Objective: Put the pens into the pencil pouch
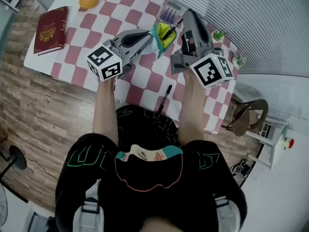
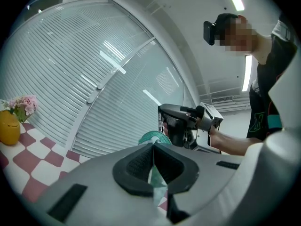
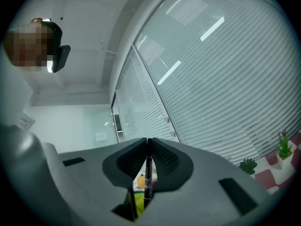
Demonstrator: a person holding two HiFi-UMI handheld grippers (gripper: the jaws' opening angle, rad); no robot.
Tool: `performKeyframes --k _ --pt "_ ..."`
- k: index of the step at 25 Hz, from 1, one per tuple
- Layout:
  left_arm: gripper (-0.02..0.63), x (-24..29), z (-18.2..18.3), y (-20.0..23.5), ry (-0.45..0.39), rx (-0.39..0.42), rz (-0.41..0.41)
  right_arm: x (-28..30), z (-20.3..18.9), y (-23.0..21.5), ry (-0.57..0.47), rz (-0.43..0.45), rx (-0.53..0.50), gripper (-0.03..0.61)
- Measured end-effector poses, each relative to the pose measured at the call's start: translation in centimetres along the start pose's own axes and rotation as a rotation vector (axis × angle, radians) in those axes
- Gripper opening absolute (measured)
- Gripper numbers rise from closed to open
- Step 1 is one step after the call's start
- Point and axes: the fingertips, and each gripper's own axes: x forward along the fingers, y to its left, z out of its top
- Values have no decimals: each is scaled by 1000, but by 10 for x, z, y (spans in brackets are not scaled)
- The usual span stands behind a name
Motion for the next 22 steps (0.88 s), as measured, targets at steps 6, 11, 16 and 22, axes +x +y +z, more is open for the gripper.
performKeyframes --k 6,11,16,22 --pt "3 4 0 1 19 17 -9 10 -13 8 -6 31 -18 40" --pt "3 4 5 3 -7 2 -13 13 -30 12 -1 54 -59 40" --pt "3 4 8 5 -20 0 -8 8 -50 14 63 65 -132 41" --pt "3 1 11 9 -49 -19 9 -3 -82 19 210 129 -245 41"
